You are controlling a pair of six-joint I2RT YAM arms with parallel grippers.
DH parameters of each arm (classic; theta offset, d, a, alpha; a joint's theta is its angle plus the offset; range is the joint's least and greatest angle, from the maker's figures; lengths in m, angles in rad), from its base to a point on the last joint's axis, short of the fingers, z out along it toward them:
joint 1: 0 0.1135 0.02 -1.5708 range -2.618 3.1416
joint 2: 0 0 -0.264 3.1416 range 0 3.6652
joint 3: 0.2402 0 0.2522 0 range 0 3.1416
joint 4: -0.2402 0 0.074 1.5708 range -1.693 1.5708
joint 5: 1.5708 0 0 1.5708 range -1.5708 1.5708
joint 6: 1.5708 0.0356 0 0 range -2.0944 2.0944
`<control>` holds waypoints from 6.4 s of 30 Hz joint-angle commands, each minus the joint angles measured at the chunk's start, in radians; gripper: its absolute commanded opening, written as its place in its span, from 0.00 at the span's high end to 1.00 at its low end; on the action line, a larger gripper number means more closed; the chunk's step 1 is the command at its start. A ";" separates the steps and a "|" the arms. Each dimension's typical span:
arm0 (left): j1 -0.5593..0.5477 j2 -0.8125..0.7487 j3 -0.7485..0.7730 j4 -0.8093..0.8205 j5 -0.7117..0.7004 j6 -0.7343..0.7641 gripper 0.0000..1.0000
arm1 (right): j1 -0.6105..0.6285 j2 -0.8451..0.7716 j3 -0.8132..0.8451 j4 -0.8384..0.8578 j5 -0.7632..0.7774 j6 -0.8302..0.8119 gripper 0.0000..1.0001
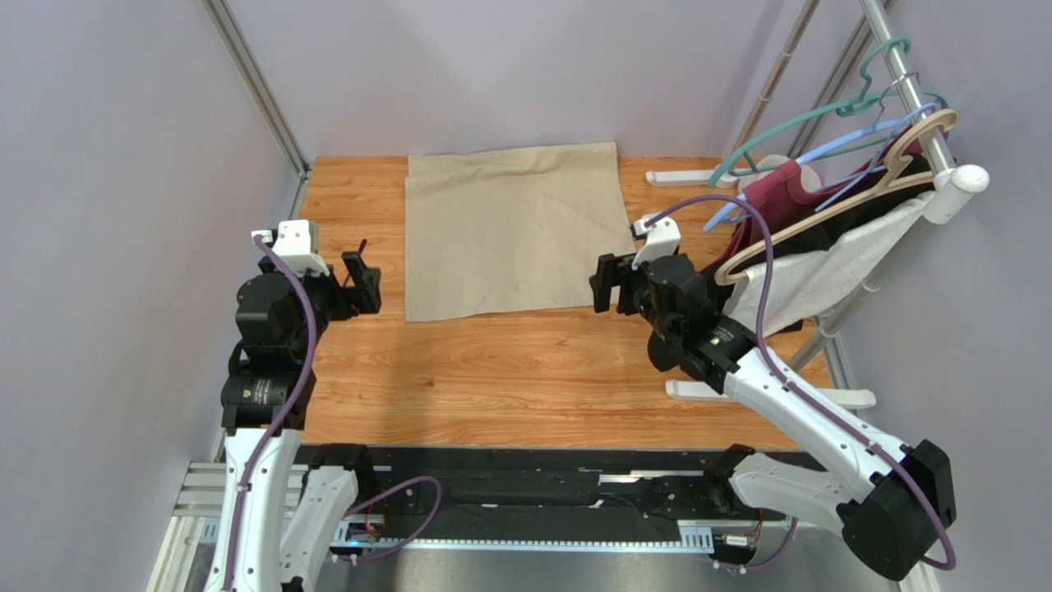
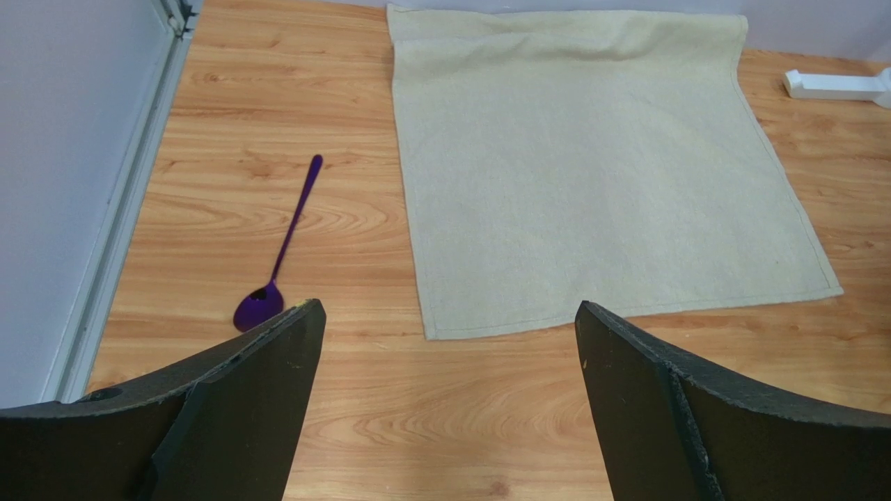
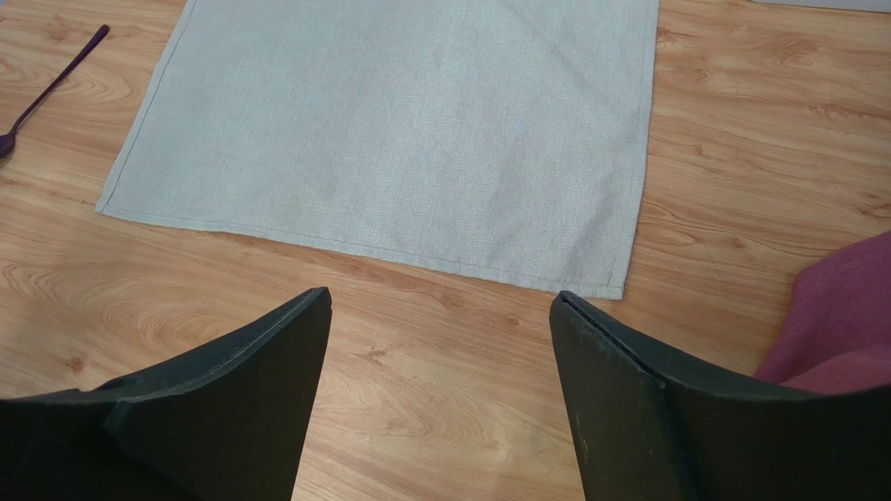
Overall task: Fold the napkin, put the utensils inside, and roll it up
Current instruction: Flatten the napkin out, then fold the napkin
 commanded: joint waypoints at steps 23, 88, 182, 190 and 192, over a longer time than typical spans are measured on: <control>0.006 0.043 0.017 0.008 0.081 0.021 0.01 | 0.219 0.808 0.702 -0.135 -0.073 0.063 0.16; -0.017 0.123 0.037 -0.019 0.120 0.019 0.03 | 0.287 0.797 0.388 -0.465 -0.064 0.440 0.21; 0.103 0.075 0.060 -0.073 -0.373 -0.085 0.01 | 0.678 1.254 1.000 0.087 -0.389 0.014 1.00; 0.103 0.075 0.060 -0.076 -0.379 -0.084 0.01 | 0.591 1.159 0.874 0.090 -0.318 0.009 1.00; 0.103 0.077 0.059 -0.075 -0.378 -0.084 0.01 | 0.522 1.108 0.805 0.093 -0.309 -0.002 1.00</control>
